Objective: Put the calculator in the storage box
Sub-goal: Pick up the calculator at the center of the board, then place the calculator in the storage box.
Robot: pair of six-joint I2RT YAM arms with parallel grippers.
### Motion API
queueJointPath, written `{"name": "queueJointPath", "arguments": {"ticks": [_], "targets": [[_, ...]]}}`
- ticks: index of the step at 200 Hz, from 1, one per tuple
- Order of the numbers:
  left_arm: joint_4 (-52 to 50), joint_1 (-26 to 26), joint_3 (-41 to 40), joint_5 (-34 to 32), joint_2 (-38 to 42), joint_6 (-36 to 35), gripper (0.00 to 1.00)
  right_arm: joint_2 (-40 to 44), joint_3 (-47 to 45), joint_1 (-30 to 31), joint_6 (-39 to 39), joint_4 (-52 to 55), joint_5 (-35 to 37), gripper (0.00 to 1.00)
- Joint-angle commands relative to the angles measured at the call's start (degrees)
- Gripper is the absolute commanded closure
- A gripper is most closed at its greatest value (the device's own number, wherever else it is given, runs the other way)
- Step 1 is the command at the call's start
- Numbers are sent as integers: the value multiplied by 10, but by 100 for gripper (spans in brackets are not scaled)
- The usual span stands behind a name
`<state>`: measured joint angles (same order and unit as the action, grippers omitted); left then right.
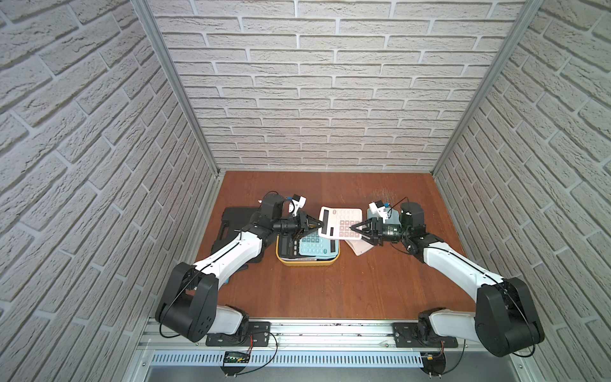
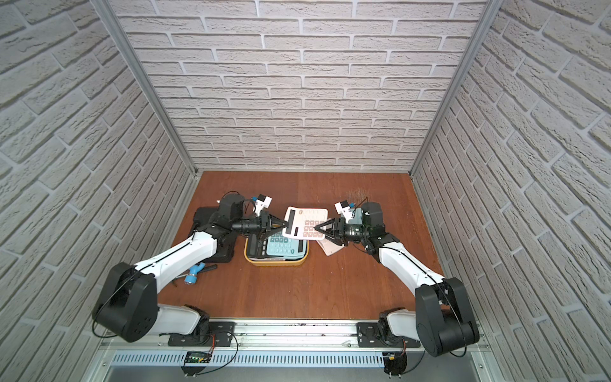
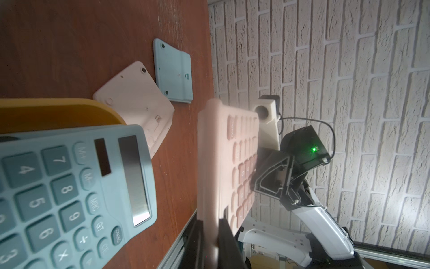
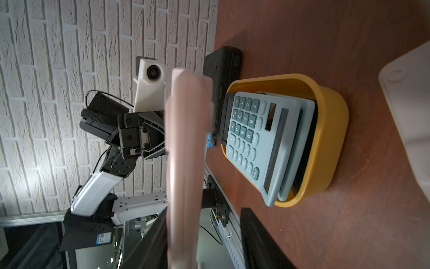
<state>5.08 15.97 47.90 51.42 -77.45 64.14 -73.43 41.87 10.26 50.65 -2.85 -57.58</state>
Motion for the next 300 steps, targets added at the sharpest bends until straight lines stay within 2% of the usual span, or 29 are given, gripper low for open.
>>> {"name": "queueJointPath", "arguments": {"ticks": [1,27,56,85,113,155,206,244,300], "targets": [[-47,-50,2,28,54,-58,100,35,34,0,-124,140,48,30],[-158,-110,2,59,101,-128,100,46,38,-7,-169,197,79,13],[-305,-164,5,84,146,-216,100,50,28,-16,-192,220,98,1],[-408,-194,4,77,178,-284,100,51,22,-24,-205,227,103,0],[-474,-210,5,47,160,-350,100,55,22,-31,-213,235,104,0],[-466,-213,11,19,107,-368,100,66,22,-36,-219,241,101,0],[-440,-218,29,19,27,-381,100,64,20,-38,-218,236,96,0],[-436,-244,30,21,16,-386,100,57,19,-39,-216,230,92,0],[-433,-244,30,20,-5,-388,100,57,15,-39,-209,213,82,0]]}}
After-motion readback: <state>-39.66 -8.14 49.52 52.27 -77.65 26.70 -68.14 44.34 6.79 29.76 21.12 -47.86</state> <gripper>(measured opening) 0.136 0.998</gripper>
